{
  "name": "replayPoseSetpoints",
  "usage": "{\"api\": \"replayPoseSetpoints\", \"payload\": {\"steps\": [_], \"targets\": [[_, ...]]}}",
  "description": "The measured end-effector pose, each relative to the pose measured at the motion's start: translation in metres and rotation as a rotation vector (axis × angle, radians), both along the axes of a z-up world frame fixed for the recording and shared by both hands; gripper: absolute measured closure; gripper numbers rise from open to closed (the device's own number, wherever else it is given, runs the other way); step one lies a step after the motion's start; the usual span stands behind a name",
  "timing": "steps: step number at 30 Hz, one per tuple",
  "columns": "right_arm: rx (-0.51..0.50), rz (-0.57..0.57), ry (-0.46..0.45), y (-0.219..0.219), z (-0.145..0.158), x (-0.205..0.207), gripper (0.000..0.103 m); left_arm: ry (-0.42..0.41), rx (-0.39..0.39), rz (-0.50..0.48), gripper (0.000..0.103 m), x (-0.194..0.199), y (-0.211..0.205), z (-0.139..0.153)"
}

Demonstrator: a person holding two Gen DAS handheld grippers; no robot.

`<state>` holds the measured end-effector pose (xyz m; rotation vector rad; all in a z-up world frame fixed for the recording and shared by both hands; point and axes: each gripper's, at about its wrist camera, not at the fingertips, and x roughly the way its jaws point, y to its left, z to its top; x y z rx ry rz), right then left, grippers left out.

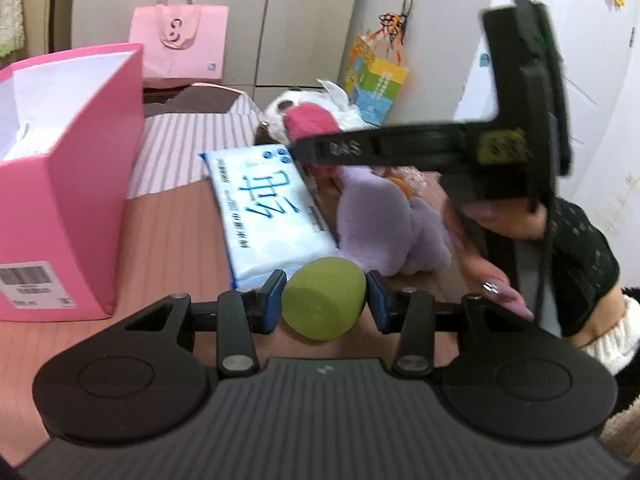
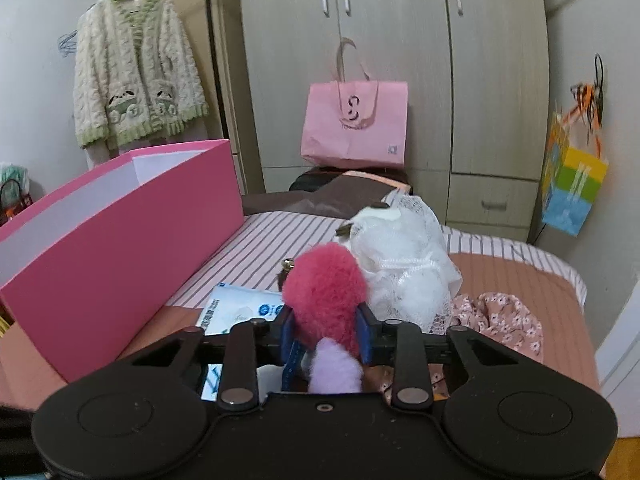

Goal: Organize soft objects
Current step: 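Lift the green sponge and pink pom-pom and carry both toward the pink box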

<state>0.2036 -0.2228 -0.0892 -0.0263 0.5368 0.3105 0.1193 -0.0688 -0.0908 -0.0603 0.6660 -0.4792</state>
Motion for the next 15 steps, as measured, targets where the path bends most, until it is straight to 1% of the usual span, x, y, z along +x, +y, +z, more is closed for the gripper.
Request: {"api": "replayPoseSetpoints", "payload": {"steps": [4,7,9,11,12,13,15], "targets": [[-0.038,0.003,-0.032,0.003,0.009,-0.013,0.069,-0.005,-0.001,0.028,0.06,-0.003,0.011,0.006],[-0.037,0.021,-0.04,0.004,0.018,-0.022,0.07,-0.009,0.0,0.065,0.06,-0.005,0.023,0.011],[-0.044,0.041,-0.043,0.005,0.024,-0.027,0.07,-0.015,0.016,0.102,0.06,-0.007,0.03,0.016],[-0.059,0.065,-0.069,0.009,0.031,-0.037,0.07,-0.022,0.027,0.139,0.06,-0.012,0.041,0.019],[-0.075,0.077,-0.079,0.012,0.033,-0.041,0.071,-0.021,0.024,0.151,0.06,-0.012,0.046,0.02],[-0.099,0.086,-0.086,0.015,0.035,-0.044,0.076,-0.019,0.022,0.164,0.06,-0.011,0.051,0.021],[-0.12,0.083,-0.079,0.02,0.035,-0.044,0.077,-0.031,0.02,0.197,0.06,-0.011,0.058,0.024]]}}
